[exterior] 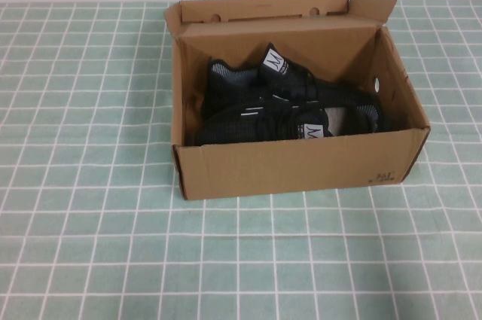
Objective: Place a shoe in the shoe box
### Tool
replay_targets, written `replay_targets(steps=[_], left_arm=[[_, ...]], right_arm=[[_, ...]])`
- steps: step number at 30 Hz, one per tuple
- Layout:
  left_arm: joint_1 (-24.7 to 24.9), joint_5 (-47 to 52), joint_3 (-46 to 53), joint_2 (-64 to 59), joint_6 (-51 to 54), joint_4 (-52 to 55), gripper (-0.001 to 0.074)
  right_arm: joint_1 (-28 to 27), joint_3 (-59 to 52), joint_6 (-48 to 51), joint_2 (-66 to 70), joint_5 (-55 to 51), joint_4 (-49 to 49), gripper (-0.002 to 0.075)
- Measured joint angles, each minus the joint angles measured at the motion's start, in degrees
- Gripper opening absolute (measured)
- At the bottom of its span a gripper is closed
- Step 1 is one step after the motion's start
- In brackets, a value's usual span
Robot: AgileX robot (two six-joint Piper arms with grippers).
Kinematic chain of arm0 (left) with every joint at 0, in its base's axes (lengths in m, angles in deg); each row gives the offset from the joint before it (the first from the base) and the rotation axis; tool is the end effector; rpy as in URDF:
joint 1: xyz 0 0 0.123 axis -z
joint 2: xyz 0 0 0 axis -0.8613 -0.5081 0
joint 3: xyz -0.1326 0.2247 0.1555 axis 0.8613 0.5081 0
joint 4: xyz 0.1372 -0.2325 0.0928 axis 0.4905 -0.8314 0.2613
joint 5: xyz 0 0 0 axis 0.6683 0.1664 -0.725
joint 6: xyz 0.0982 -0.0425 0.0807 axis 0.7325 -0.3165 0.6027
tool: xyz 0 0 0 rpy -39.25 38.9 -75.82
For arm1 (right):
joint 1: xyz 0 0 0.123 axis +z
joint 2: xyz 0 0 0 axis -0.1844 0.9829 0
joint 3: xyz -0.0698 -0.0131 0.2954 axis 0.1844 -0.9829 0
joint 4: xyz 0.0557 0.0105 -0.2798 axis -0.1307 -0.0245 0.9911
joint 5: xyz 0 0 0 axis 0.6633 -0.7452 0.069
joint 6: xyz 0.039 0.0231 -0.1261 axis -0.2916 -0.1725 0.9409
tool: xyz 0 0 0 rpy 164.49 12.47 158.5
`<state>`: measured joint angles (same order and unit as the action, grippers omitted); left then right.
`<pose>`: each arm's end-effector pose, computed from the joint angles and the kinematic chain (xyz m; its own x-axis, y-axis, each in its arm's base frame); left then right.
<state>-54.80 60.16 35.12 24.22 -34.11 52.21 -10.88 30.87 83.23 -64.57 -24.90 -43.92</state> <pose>0.1088 -0.0058 0.1583 -0.2967 -0.0393 -0.9541 0.0412 0.9977 -0.0539 0.1097 0.0057 0.2717 0.0294 -0.1513 -0.9880 -0.0373 0.9876 -0.1524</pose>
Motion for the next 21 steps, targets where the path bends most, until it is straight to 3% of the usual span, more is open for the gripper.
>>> replay_targets(steps=[7, 11, 18, 21], left_arm=[[0.0, 0.0, 0.0, 0.0, 0.0, 0.1, 0.0002], [0.0, 0.0, 0.0, 0.0, 0.0, 0.1, 0.0002], [0.0, 0.1, 0.0, 0.0, 0.0, 0.1, 0.0002], [0.0, 0.1, 0.0, 0.0, 0.0, 0.1, 0.0002]], right_arm=[[-1.6, -8.5, -0.2, -2.9, 0.2, -7.4, -0.0007], [-1.6, -14.2, 0.8, -6.9, 0.3, -6.5, -0.0007], [-3.2, -14.3, 0.5, -6.7, -6.5, 11.3, -0.0007], [-4.1, -14.3, 0.5, -6.7, -7.0, 13.0, -0.0007]])
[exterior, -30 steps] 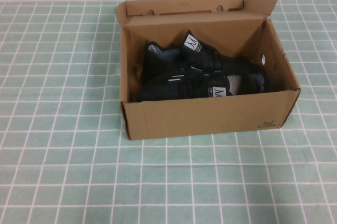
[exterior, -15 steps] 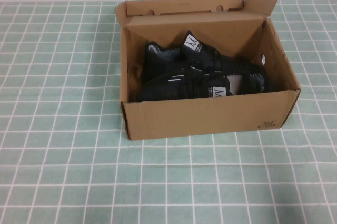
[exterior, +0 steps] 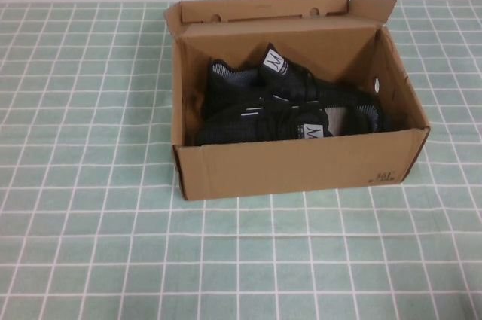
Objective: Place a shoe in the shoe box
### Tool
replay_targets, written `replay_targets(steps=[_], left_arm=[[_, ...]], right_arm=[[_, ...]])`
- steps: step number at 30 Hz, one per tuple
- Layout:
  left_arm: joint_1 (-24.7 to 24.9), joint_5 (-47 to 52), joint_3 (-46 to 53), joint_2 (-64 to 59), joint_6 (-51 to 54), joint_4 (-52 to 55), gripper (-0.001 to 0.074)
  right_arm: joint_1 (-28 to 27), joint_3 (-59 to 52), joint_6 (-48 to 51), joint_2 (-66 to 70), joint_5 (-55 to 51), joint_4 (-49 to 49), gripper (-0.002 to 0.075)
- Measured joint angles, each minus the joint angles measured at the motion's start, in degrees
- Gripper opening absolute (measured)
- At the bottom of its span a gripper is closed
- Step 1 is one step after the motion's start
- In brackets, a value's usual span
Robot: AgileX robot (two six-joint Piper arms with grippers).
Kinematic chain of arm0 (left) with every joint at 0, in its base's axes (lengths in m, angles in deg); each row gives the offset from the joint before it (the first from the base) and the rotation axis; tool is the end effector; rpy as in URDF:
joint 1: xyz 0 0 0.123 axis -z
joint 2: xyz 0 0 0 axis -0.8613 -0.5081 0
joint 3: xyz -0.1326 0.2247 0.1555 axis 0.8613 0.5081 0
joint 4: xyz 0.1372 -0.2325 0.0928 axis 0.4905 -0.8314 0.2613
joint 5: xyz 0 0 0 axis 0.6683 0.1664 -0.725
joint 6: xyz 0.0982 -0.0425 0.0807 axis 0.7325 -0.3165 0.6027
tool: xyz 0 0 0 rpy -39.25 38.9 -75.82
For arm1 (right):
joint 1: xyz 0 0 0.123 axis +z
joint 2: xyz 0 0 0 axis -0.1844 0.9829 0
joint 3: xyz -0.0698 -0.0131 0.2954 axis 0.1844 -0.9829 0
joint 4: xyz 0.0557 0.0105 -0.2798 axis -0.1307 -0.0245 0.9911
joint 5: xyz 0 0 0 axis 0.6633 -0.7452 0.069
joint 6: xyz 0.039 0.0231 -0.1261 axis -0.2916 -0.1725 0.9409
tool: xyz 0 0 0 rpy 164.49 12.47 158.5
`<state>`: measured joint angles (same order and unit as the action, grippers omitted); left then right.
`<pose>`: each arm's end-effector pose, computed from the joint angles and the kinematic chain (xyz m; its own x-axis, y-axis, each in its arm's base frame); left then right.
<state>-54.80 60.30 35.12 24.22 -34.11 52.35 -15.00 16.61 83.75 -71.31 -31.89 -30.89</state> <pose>0.1087 -0.0057 0.1580 -0.2989 -0.0369 -0.9536 0.0408 0.9978 -0.0513 0.1091 -0.0085 0.1656 -0.2444 -0.3565 -0.9018 -0.0142 0.9312 -0.3643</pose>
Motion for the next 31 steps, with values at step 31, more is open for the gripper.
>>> replay_targets(steps=[31], left_arm=[[0.0, 0.0, 0.0, 0.0, 0.0, 0.2, 0.0002]], right_arm=[[-0.2, 0.0, -15.0, 0.1, -0.7, 11.1, -0.0007]])
